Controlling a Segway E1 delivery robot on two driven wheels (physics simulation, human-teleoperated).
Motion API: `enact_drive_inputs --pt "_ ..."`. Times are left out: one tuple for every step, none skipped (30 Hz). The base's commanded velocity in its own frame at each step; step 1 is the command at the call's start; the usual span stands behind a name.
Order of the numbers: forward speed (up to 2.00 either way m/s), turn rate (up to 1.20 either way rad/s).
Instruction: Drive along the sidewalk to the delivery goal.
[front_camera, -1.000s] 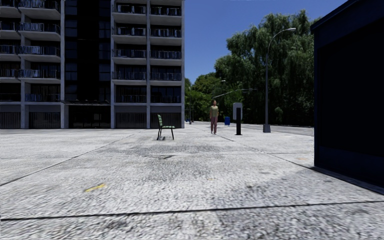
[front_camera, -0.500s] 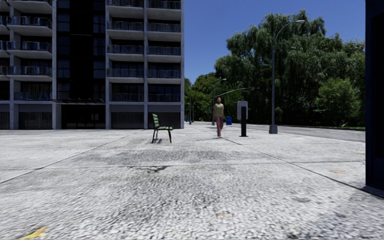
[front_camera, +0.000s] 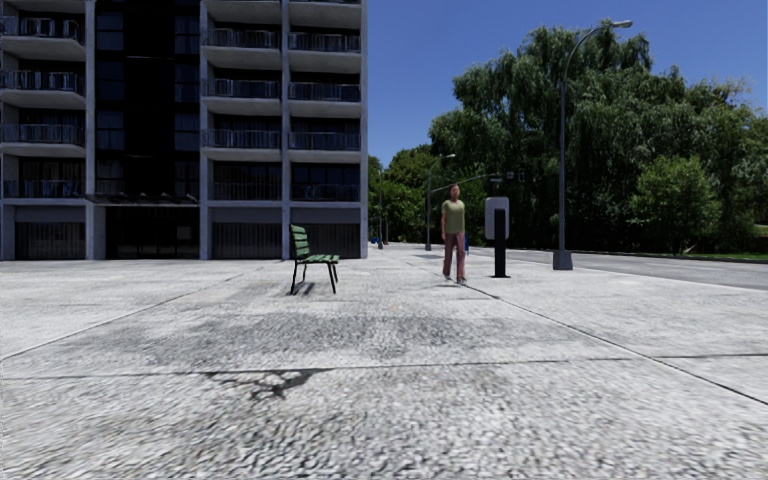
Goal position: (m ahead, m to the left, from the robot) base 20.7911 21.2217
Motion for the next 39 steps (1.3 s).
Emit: enact_drive_inputs --pt "1.94 0.00" --pt "1.94 0.00" --pt "1.94 0.00" --pt "1.94 0.00" --pt "1.94 0.00" --pt "1.94 0.00" --pt "1.94 0.00" --pt "1.94 0.00" --pt "1.94 0.00" --pt "1.94 0.00" --pt "1.94 0.00" --pt "1.94 0.00" --pt "1.94 0.00" --pt "1.94 0.00" --pt "1.94 0.00" --pt "1.94 0.00" --pt "1.94 0.00" --pt "1.94 0.00" --pt "1.94 0.00" --pt "1.94 0.00" --pt "1.94 0.00" --pt "1.94 0.00" --pt "1.94 0.00" --pt "1.94 0.00" --pt "1.94 0.00" --pt "1.94 0.00" --pt "1.94 0.00" --pt "1.94 0.00" --pt "1.94 0.00" --pt "1.94 0.00" --pt "1.94 0.00" --pt "1.94 0.00" --pt "1.94 0.00" --pt "1.94 0.00" --pt "1.94 0.00" --pt "1.94 0.00" --pt "1.94 0.00" --pt "1.94 0.00" --pt "1.94 0.00"
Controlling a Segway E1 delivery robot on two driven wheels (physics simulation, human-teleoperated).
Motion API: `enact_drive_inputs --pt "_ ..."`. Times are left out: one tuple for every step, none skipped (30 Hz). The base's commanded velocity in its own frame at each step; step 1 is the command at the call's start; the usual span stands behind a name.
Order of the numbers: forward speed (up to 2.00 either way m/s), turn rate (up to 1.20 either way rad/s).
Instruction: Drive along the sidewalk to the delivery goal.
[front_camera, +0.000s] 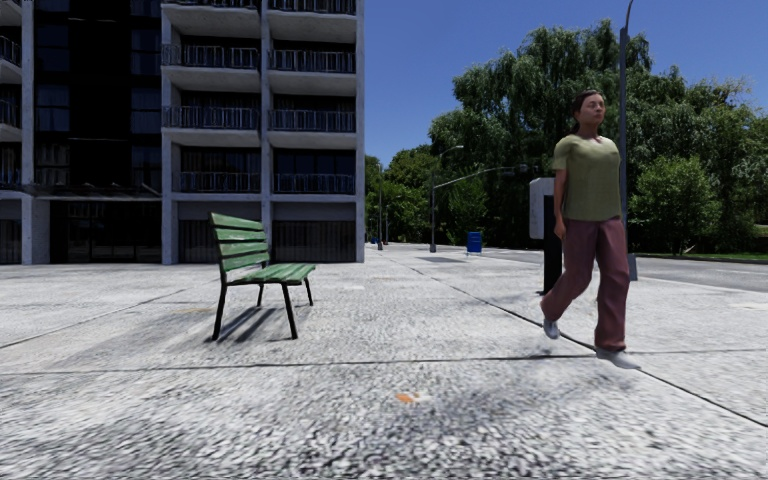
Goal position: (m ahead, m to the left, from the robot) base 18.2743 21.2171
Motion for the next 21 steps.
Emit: enact_drive_inputs --pt "1.94 0.00" --pt "1.94 0.00" --pt "1.94 0.00" --pt "1.94 0.00" --pt "1.94 0.00" --pt "1.94 0.00" --pt "1.94 0.00" --pt "1.94 0.00" --pt "1.94 0.00" --pt "1.94 0.00" --pt "1.94 0.00" --pt "1.94 0.00" --pt "1.94 -0.11" --pt "1.94 -0.84" --pt "1.94 -1.03" --pt "1.94 -1.20" --pt "1.94 -1.20" --pt "1.94 -1.20" --pt "1.94 -1.20" --pt "1.94 -1.20" --pt "1.94 -1.12"
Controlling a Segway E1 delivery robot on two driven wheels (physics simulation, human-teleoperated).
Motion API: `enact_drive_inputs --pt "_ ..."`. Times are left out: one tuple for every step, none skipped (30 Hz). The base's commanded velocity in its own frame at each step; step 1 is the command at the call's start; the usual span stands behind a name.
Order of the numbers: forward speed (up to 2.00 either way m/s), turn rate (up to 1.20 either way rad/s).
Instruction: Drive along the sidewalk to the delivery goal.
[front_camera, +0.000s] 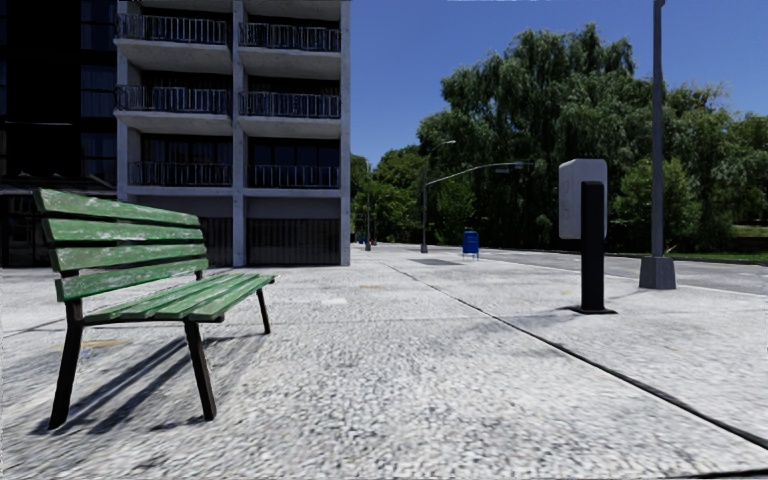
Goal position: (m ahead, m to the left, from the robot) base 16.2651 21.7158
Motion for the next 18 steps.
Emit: enact_drive_inputs --pt "1.94 -0.02" --pt "1.94 0.00" --pt "1.94 0.00" --pt "1.94 0.00" --pt "1.94 0.00" --pt "1.94 0.00" --pt "1.94 0.00" --pt "1.94 0.00" --pt "1.94 0.00" --pt "1.94 0.00" --pt "1.94 0.00" --pt "1.94 0.00" --pt "1.94 0.00" --pt "1.94 0.00" --pt "1.94 0.00" --pt "1.94 0.00" --pt "1.94 0.00" --pt "1.94 0.00"
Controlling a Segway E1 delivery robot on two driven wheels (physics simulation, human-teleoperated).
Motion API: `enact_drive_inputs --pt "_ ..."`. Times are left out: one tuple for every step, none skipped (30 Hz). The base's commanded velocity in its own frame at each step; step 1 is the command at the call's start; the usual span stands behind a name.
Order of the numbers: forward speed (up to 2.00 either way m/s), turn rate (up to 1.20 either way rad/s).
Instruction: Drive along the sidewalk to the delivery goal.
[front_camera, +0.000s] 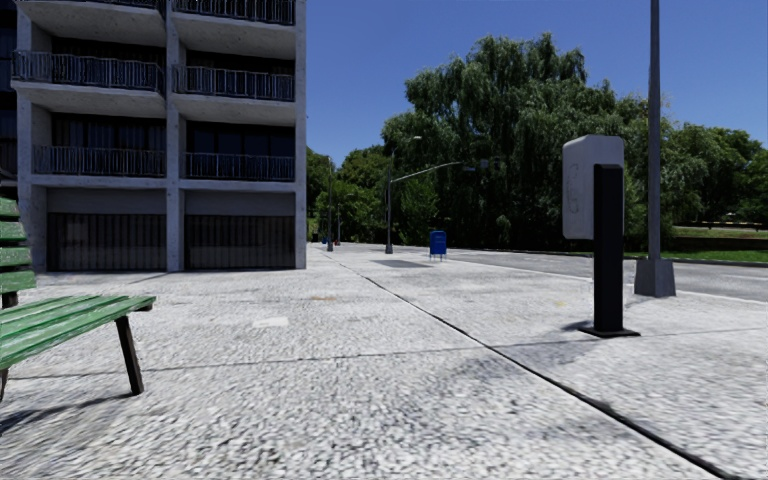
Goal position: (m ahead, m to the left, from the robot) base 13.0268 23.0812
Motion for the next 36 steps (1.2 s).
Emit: enact_drive_inputs --pt "1.94 0.00" --pt "1.94 0.00" --pt "1.94 0.00" --pt "1.94 0.00" --pt "1.94 0.00" --pt "1.94 0.00" --pt "1.94 0.00" --pt "1.94 0.00" --pt "1.94 0.00" --pt "1.94 0.00" --pt "1.94 0.00" --pt "1.94 0.00" --pt "1.94 0.00" --pt "1.94 0.00" --pt "1.94 0.00" --pt "1.94 0.00" --pt "1.94 0.00" --pt "1.94 0.00" --pt "1.94 0.00" --pt "1.94 0.00" --pt "1.94 0.02" --pt "1.94 0.17" --pt "1.94 0.32" --pt "1.94 0.50" --pt "1.94 0.72" --pt "1.94 0.72" --pt "1.94 0.88" --pt "1.94 1.02" --pt "1.94 1.13" --pt "1.94 1.20" --pt "1.94 1.20" --pt "1.94 1.20" --pt "1.94 1.20" --pt "1.94 1.20" --pt "1.94 1.20" --pt "1.94 1.20"
